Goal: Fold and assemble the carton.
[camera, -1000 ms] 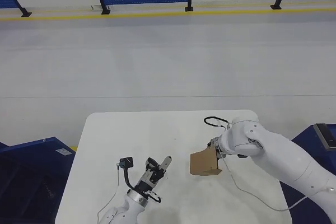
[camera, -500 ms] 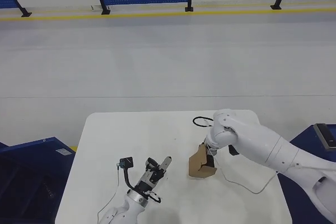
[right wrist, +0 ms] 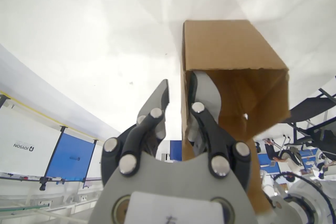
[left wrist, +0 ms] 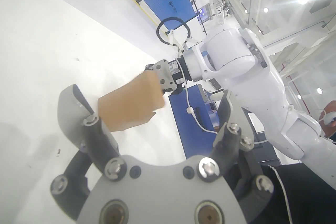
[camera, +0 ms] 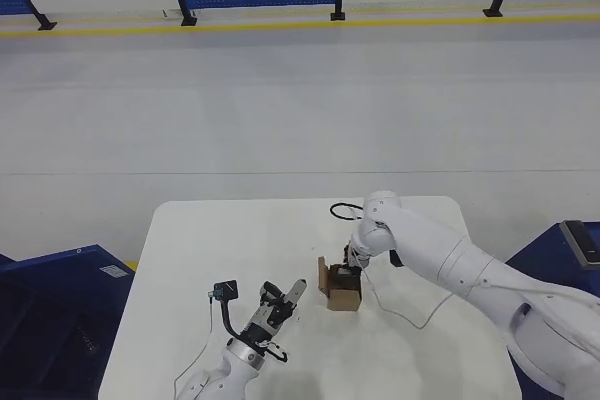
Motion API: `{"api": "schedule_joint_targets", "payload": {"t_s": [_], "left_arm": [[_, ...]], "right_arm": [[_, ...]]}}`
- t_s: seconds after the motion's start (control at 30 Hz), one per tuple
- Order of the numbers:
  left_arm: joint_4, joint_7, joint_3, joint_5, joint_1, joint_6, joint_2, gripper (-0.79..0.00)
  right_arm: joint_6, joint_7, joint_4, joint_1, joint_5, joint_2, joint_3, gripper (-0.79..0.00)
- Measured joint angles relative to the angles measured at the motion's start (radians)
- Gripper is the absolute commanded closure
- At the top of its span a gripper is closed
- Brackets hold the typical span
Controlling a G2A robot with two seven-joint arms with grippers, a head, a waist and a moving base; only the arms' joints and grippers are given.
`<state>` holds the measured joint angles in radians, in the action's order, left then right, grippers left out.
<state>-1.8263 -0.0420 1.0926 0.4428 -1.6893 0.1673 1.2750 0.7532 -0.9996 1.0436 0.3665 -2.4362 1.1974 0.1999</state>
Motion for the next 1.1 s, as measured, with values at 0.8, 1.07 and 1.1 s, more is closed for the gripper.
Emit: {"api": "schedule_joint_targets", "payload": {"t_s": [0.8,1.07,1.1], "left_arm": [[0.0,0.0,0.0,0.0,0.0,0.0,0.0,-0.785],[0.0,0.0,0.0,0.0,0.0,0.0,0.0,-0.785],[0.0,0.0,0.0,0.0,0.0,0.0,0.0,-0.785]], "right_arm": [[-0.365,1.293,0.485,0.428,1.625,-0.472,0.572,-0.785],[-0.805,1.459,0.413,0.531,1.78,-0.499,0.654,-0.785],[-0.799,1.458,0.413,0.53,1.78,-0.499,0.653,-0.785]]}}
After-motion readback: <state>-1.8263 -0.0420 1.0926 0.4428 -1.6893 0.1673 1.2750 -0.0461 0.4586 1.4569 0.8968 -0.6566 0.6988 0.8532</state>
